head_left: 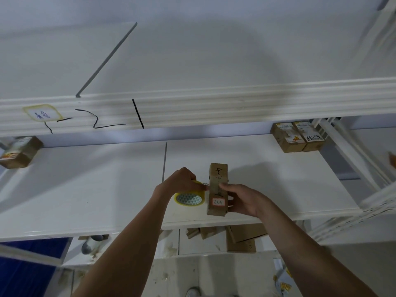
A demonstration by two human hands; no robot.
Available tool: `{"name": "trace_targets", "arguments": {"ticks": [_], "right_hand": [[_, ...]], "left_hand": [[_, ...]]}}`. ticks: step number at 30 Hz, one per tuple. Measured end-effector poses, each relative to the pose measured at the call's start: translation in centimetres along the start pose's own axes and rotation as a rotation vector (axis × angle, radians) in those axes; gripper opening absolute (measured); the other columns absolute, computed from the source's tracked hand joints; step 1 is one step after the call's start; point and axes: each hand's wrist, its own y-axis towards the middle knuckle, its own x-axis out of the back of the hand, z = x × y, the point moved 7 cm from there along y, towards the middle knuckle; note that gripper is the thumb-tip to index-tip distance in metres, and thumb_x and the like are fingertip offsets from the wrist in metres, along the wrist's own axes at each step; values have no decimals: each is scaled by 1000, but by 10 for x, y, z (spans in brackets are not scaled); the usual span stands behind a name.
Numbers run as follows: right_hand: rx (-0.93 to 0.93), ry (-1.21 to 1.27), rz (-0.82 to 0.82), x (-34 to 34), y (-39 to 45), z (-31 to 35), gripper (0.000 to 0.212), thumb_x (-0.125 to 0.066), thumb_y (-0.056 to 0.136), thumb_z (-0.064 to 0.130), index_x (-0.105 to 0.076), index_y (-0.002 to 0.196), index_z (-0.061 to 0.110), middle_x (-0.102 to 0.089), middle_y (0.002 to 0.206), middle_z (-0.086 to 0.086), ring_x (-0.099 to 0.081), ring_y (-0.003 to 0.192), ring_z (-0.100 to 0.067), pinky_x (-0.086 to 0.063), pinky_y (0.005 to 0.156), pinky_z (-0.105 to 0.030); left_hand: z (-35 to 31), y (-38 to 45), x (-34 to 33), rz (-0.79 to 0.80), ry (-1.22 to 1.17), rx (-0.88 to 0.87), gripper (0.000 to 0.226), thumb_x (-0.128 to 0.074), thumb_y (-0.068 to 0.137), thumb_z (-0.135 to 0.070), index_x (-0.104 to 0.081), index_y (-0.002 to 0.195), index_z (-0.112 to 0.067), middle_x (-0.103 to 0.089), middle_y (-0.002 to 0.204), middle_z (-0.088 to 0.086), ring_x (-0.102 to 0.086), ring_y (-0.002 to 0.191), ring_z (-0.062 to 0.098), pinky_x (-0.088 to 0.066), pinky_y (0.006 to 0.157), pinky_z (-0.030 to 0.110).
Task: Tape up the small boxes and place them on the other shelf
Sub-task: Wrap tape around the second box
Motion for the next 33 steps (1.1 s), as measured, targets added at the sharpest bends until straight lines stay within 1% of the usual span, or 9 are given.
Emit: {"name": "trace_targets", "arguments": {"ticks": [3,8,10,14,17,21,26,30,33], "right_hand": [[-25,-265,-110,-1,2,2,32,-59,101,29,-65,126,10,-72,117,-7,-67,111,-27,-52,101,-48],[28,-341,-186,-9,1,11,50,-73,85,51,-66,116,12,-74,107,-3,-70,98,-18,-59,80,-32],[57,-374,-265,-6,1,13,53,-79,80,49,-65,115,12,-73,103,-2,-71,90,-15,-57,66,-25],[63,-393,-331,1,2,19,44,-86,76,37,-64,102,10,-73,95,-5,-72,83,-17,-59,61,-27],[69,-376,-368,11,-1,21,38,-83,79,31,-67,103,6,-74,93,-9,-73,83,-21,-63,69,-34],[70,-373,-351,17,-3,21,35,-82,80,31,-70,100,6,-76,93,-11,-74,84,-23,-63,71,-35],[66,-367,-329,17,-2,21,31,-80,82,28,-71,101,6,-76,93,-11,-75,83,-22,-63,69,-35],[76,-337,-296,18,-5,25,36,-82,81,28,-70,106,6,-76,96,-11,-75,87,-23,-63,72,-35],[80,-342,-274,16,-6,25,37,-81,81,28,-69,108,5,-76,99,-11,-75,89,-24,-63,75,-37]], "left_hand": [[1,0,0,-24,22,-8,55,-79,67,-65,-73,78,-12,-70,82,6,-67,75,19,-52,63,29],[-15,-2,3,-70,142,-66,41,-78,70,-58,-70,75,-19,-64,72,-1,-67,75,20,-50,61,26],[-22,-1,3,-59,181,-84,36,-78,72,-56,-67,74,-22,-61,71,-4,-66,76,19,-49,63,26],[-20,-2,2,-11,143,-90,39,-75,74,-58,-68,73,-20,-61,71,-2,-63,73,17,-49,62,26],[-15,-5,10,61,0,-78,40,-72,85,-49,-65,66,-15,-52,63,-2,-50,63,14,-39,60,24],[-9,-11,20,96,-75,-84,48,-75,82,-53,-55,53,-20,-42,59,-3,-42,61,13,-34,62,26],[-2,-9,22,42,-95,-60,47,-79,78,-52,-60,56,-16,-49,62,0,-49,66,17,-38,63,28],[9,-11,28,-93,77,-3,50,-76,72,-64,-60,58,-19,-60,68,0,-60,67,16,-47,62,25],[13,-12,23,-91,97,19,51,-75,71,-68,-61,60,-20,-64,75,2,-66,75,19,-51,64,28]]}}
